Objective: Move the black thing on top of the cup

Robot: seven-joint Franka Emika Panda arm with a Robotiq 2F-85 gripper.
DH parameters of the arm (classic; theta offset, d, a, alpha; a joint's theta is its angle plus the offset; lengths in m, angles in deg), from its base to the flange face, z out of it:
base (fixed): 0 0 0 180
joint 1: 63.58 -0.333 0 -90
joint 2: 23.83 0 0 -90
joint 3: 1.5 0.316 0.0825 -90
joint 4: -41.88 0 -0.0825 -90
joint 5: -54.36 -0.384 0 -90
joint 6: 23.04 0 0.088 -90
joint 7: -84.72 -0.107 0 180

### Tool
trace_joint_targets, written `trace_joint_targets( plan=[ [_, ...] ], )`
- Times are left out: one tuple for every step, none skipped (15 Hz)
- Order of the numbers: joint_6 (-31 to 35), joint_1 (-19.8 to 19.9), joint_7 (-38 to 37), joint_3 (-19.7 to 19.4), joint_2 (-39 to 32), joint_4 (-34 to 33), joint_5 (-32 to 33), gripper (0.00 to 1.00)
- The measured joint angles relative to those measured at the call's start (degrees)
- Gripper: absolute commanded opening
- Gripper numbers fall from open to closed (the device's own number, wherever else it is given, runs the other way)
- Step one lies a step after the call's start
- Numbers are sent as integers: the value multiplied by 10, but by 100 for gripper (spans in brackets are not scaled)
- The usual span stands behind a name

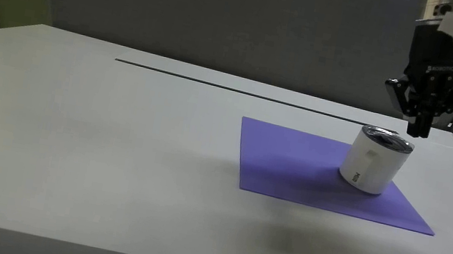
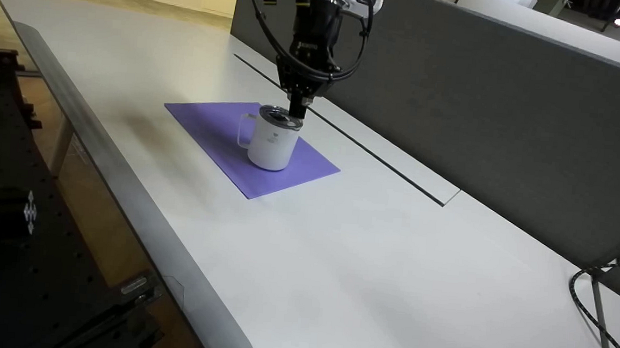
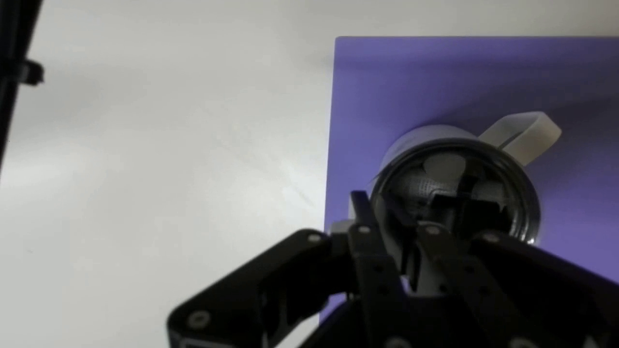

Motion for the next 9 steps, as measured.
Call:
trace_joint_targets(
  plan=[
    [16,-3,-7,-3,-1,5,5,0],
    [30,-7,-15,-6,-1,10,9,0],
    [40,-11,-20,-9,-1,14,10,0],
    [48,-15,-25,-11,-1,17,12,0],
    [55,-18,-30,-13,-1,19,14,0],
    [60,-22,-35,-16,-1,22,17,0],
    [65,-25,-39,-18,-1,24,19,0],
    [69,-28,-44,-20,-1,26,20,0],
    [72,-30,-47,-23,-1,27,21,0]
  ],
)
